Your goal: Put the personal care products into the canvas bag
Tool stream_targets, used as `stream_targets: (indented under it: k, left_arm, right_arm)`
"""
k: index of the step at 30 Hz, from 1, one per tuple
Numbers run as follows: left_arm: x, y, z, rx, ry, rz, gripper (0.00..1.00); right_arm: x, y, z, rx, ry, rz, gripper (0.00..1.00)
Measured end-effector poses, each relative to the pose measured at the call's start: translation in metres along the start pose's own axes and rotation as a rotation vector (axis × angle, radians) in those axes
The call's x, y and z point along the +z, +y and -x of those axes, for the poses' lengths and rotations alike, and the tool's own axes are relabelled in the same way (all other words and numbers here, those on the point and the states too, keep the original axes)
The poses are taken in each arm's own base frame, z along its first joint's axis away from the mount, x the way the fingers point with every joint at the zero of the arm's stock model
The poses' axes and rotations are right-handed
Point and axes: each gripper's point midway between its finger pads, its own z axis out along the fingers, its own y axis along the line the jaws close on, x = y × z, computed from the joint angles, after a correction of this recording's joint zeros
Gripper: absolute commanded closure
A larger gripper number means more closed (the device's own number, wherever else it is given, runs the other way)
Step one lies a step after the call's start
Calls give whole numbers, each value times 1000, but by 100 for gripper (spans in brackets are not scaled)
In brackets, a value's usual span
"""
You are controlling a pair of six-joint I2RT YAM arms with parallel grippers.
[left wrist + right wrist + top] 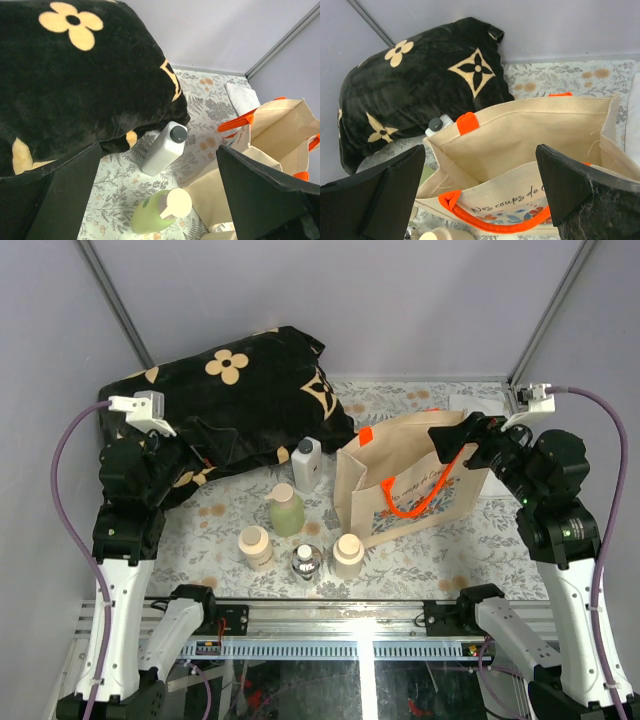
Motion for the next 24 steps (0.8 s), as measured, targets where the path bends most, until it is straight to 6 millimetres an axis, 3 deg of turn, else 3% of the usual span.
stream_targets:
  k: [6, 12, 18, 24]
  left_arm:
    - [8, 3, -9, -15, 20, -11, 0]
    - [17, 4, -10, 7, 19, -24, 0]
    - [43, 9, -15, 28, 97, -38, 0]
    - [73, 5, -57, -1, 267, -86, 0]
  right_arm:
    - [-5, 3, 15, -16, 76, -41, 1]
    - [-21, -7, 31, -10, 135, -175, 1]
    - [-29, -29, 2, 2, 222, -276, 0]
    - [-24, -48, -18, -1, 283, -351, 1]
